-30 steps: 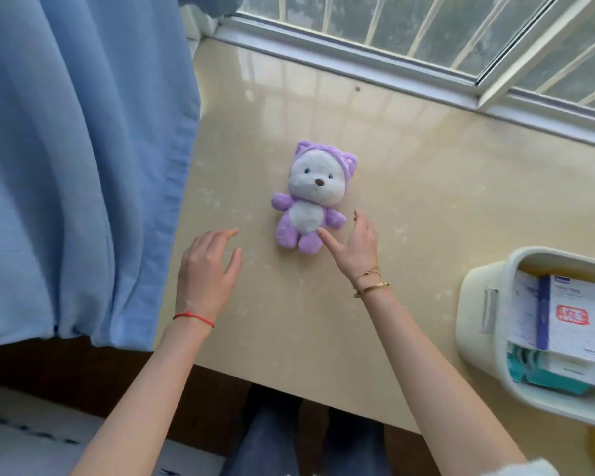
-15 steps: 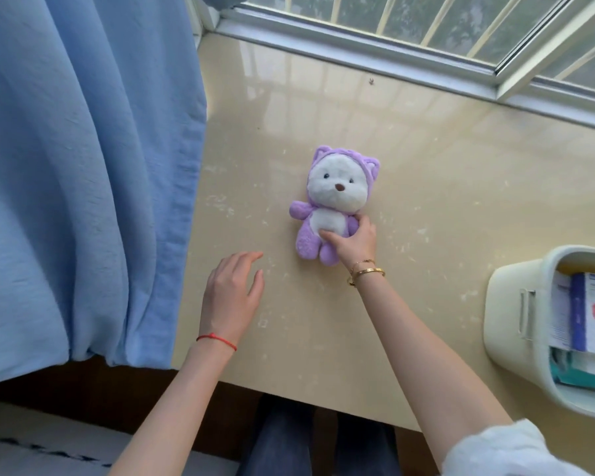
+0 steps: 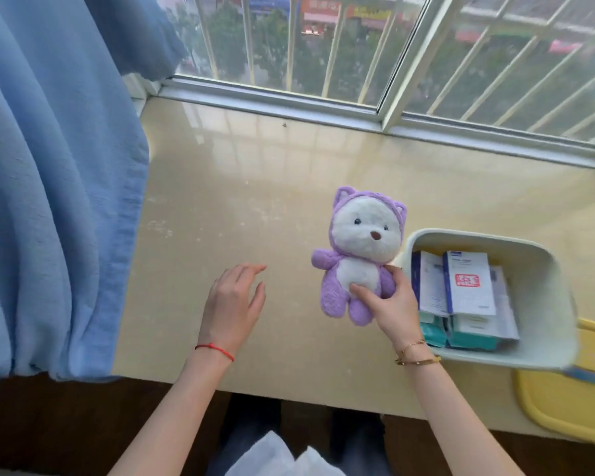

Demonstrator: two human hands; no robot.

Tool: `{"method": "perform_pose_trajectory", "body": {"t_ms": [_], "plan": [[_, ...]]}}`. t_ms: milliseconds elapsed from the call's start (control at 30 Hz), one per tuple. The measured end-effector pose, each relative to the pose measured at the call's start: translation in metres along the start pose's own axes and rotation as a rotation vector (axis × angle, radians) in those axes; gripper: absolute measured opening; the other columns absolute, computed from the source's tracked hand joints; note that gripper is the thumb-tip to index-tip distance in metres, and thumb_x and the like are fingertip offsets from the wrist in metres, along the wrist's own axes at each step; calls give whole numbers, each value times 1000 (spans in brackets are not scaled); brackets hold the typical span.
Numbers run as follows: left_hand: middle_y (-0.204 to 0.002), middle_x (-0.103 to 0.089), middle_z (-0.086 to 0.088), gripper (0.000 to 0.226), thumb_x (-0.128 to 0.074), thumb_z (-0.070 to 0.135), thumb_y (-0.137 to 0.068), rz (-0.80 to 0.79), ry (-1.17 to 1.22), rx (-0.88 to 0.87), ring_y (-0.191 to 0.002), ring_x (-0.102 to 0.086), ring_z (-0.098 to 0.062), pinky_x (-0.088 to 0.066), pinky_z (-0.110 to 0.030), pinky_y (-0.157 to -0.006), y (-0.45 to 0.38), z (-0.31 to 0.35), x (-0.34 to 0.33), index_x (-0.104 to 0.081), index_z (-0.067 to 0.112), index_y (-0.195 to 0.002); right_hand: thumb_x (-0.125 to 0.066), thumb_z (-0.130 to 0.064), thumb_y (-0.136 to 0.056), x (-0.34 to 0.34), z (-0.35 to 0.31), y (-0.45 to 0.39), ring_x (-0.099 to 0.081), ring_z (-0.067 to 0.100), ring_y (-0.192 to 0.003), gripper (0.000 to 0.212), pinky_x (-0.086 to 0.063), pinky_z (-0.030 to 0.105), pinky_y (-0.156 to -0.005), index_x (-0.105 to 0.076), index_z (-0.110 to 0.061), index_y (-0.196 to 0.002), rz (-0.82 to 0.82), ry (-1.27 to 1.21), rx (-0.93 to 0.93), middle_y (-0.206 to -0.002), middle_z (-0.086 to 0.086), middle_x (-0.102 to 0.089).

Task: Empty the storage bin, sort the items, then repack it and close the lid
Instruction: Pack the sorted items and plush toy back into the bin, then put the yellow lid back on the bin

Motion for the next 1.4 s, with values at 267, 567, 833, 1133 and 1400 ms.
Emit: {"method": "perform_pose_trajectory", "body": {"t_ms": [267, 567, 833, 1133, 1400], "plan": [[-109, -64, 4, 29, -60, 16, -88, -12, 91, -31, -98, -62, -16, -53, -36, -82, 48, 166, -78, -61, 20, -116, -79, -58, -52, 198, 66, 20, -62, 14, -98, 69, -52, 38, -89, -53, -31, -110, 47, 151, -13, -110, -1, -62], [-108, -65, 1, 29, -62, 13, -86, -32, 112, -15, -97, -61, -17, -52, -33, -85, 76, 273, -162, -62, 18, -114, -84, -36, -65, 315, 135, -20, -56, 25, -96, 59, -44, 31, -83, -56, -13, -113, 62, 324, -43, -108, 11, -57], [-109, -65, -1, 29, -60, 12, -87, -71, 103, -27, -101, -60, -17, -53, -33, -86, 76, 296, -189, -62, 15, -116, -77, -25, -75, 300, 157, -61, -52, 34, -99, 48, -40, 31, -87, -55, 0, -110, -41, 512, -39, -108, 20, -48], [-109, -65, 1, 28, -61, 12, -86, -135, 79, -123, -101, -61, -16, -51, -33, -89, 67, 306, -197, -63, 15, -114, -66, -26, -84, 292, 158, -54, -53, 37, -107, 57, -43, 40, -96, -43, -1, -130, -107, 632, -13, -125, 19, -40], [-103, -66, -1, 26, -63, 10, -84, -162, 64, -276, -94, -62, -21, -52, -37, -83, 61, 336, -204, -63, 13, -110, -59, -28, -89, 339, 160, 2, -50, 23, -109, 41, -45, 31, -93, -52, -10, -125, 217, 589, 206, -121, 8, -53]]}}
Point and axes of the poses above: each hand's wrist, its own y-axis away from the middle knuckle, its own x-axis out of the back of the hand, z = x × y, the point moved 3 cm from there along -y, towards the middle knuckle
